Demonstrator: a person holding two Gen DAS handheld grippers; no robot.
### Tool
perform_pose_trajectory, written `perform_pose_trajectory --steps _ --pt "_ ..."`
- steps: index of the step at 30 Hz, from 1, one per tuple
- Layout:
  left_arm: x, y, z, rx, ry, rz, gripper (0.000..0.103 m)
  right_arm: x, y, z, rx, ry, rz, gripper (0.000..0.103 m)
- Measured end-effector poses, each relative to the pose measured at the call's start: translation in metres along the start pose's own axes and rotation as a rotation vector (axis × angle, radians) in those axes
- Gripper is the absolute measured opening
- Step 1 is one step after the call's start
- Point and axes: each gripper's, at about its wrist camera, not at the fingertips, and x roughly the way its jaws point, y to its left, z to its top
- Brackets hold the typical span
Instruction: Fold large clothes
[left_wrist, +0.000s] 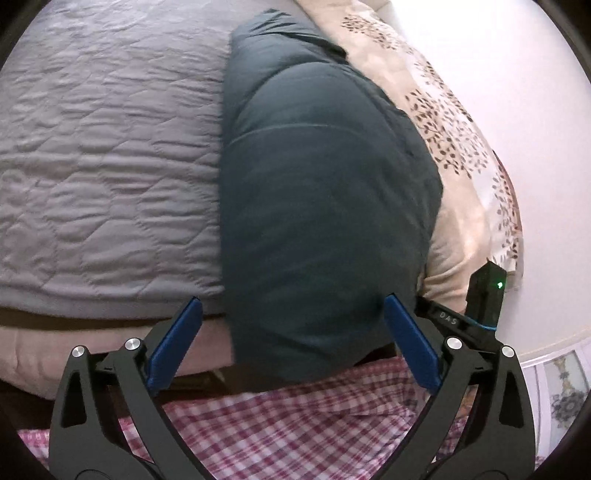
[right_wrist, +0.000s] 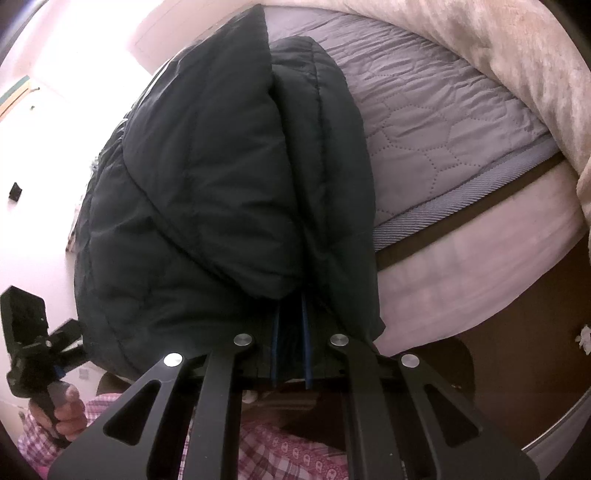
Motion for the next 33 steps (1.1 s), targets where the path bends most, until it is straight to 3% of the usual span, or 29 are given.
perform_pose_trajectory --steps 6,8,14,22,23,24,26,30,33 --pt "0.017 -0.011 0.003 0.056 -0.002 0.084 0.096 0.001 0.003 0.000 0.000 0.000 -0.007 0.008" --pt "0.017 -0.013 0.002 0.082 -0.012 0.093 0.083 0.001 0.004 0.001 0.001 0.000 -0.007 0.008" --pt "0.013 -0.017 0.000 0.120 -0.049 0.152 0.066 0.000 0.004 0.001 0.015 -0.001 0.002 0.008" --pt "0.009 -0.016 0.000 0.131 -0.068 0.162 0.064 -0.031 0.014 -0.001 -0.027 -0.041 0.008 0.030" --pt "0.009 -0.016 0.001 0.131 -0.069 0.162 0.064 -0.037 0.015 -0.001 -0.032 -0.056 -0.001 0.039" --pt "0.010 -0.017 0.001 0.131 -0.070 0.161 0.064 -0.042 0.015 -0.001 -0.037 -0.071 -0.012 0.064" --pt "0.010 -0.016 -0.001 0.134 -0.071 0.162 0.065 -0.060 0.016 0.001 -0.045 -0.165 -0.052 0.080" --pt "0.009 -0.014 -0.002 0.132 -0.068 0.158 0.065 -0.073 0.018 0.015 -0.050 -0.234 -0.026 0.085" --pt "0.008 -0.013 -0.002 0.130 -0.067 0.156 0.066 -0.061 0.016 0.031 -0.023 -0.203 0.060 0.087"
